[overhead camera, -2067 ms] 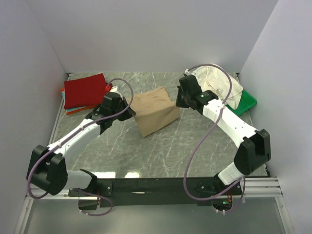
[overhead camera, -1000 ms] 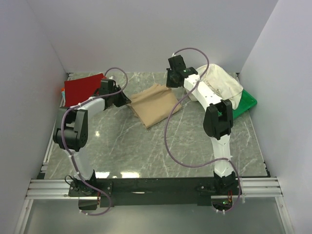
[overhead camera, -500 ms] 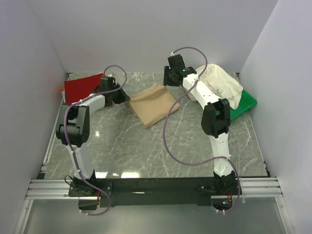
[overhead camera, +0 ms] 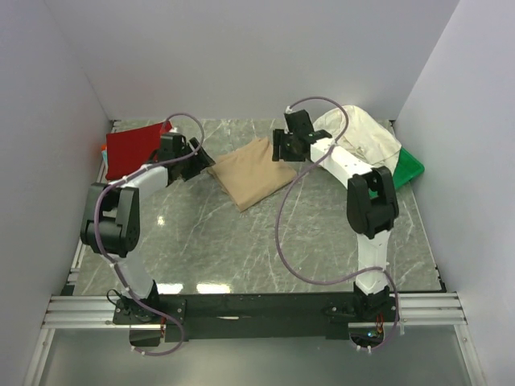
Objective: Fold and stack the t-shirts
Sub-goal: Fold the tshirt, then neatly place the folded tshirt to the corner
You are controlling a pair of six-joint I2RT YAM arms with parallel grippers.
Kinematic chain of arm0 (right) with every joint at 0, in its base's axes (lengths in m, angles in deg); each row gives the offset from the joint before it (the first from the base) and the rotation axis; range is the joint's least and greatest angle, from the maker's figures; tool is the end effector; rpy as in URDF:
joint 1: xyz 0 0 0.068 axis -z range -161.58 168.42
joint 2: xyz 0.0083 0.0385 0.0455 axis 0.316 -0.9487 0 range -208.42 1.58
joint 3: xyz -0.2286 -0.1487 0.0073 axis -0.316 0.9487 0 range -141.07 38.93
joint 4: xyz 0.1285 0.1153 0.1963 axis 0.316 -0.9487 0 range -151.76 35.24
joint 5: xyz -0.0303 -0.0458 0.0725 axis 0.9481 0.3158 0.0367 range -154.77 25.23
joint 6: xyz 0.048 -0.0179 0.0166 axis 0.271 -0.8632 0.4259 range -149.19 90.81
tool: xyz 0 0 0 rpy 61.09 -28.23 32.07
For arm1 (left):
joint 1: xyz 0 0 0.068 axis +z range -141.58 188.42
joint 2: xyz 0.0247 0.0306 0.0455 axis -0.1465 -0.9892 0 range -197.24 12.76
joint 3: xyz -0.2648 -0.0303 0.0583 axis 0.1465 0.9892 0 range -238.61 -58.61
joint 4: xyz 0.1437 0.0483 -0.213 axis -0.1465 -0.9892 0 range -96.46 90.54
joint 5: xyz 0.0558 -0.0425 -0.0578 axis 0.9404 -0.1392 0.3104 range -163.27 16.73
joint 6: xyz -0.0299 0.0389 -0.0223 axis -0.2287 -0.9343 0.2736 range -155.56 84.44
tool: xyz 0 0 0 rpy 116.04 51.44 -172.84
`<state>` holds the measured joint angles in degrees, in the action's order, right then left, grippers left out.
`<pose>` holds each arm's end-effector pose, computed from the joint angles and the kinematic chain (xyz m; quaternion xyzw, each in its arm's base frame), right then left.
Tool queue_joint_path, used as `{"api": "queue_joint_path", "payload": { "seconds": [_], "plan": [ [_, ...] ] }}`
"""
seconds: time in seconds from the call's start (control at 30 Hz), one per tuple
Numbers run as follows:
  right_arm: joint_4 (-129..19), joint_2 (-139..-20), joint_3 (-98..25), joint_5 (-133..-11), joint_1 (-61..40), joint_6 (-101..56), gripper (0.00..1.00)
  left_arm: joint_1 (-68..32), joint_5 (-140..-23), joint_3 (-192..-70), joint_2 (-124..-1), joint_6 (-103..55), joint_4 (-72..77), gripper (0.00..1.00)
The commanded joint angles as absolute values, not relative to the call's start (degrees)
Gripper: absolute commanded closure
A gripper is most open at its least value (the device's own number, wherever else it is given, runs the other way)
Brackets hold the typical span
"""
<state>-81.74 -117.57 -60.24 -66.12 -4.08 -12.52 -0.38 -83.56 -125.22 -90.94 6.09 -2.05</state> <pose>0.4378 0.1822 0.2367 -0.0516 0.9288 0.1333 0.3419 0.3923 -0.0671 0.2005 -0.2184 0.8755 -0.2539 0.3484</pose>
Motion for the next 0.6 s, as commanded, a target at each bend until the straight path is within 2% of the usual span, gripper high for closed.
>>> {"api": "queue_joint_path", "payload": {
  "seconds": [0.0, 0.2, 0.57],
  "plan": [
    [-73.14, -108.38, -53.38, -68.46, -4.43, -12.4, 0.33, -2.03, -85.22, -120.85, -85.95, 7.42, 3.61, 0.26],
    [-66.64, -103.45, -43.7, -72.58, -4.96, -11.08, 0.34, -4.23, -88.03, -114.87, -84.97, 8.73, 7.65, 0.26],
    [-66.09, -111.17, -45.35, -79.19, -5.75, -10.56, 0.37, -4.32, -96.47, -108.89, -87.87, 13.57, 18.2, 0.24]
  ]
}}
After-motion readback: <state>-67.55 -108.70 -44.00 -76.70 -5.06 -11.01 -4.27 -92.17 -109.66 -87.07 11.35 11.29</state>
